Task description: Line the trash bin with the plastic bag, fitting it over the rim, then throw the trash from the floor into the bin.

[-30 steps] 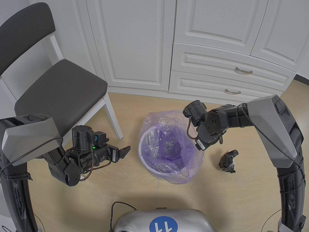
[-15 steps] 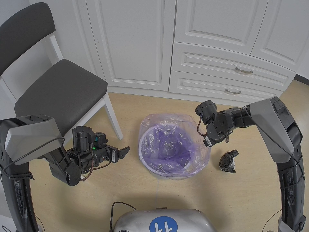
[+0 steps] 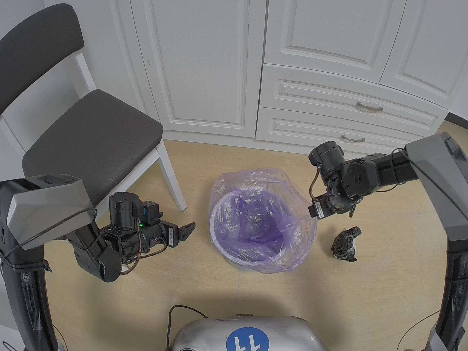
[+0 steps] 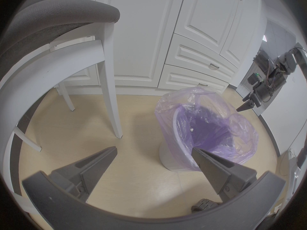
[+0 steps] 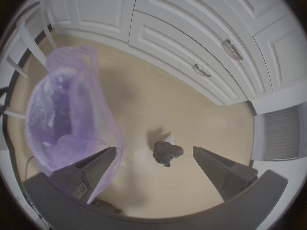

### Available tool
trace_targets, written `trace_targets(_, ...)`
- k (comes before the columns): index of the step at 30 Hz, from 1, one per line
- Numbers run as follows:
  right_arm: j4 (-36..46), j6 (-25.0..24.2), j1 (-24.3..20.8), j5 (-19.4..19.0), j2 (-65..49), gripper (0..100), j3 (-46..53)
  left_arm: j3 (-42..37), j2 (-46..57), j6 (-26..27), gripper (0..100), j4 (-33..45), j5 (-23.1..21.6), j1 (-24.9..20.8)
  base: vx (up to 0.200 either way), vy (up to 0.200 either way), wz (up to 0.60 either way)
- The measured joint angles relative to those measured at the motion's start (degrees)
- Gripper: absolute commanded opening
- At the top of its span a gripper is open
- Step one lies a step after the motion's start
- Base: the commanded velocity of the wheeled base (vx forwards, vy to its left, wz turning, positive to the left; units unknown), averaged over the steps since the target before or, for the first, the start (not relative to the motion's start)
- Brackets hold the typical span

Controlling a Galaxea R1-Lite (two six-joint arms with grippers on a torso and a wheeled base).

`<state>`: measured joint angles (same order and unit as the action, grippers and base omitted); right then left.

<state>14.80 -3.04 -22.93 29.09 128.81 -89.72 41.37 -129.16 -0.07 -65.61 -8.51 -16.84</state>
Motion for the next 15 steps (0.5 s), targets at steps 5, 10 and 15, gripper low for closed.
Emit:
trace_targets(5,-12.1,-3.1,-1.0,-2.7,-5.5,100,10.6,-1.0,0.7,-1.9,100,-0.8,0.5,-0.7,0.000,0.000,0.00)
trace_targets(10,-29.4,-3.6,-2.6,-3.2,-8.0,100,19.4,-1.5,1.1,-2.9,100,-1.2,3.6,-1.4,0.000,0.000,0.00)
trace_targets(15,-40.2,-3.0,-5.1,-4.5,-8.3,100,28.3,-2.4,1.3,-3.6,100,-1.5,8.5,-1.7,0.000,0.000,0.00)
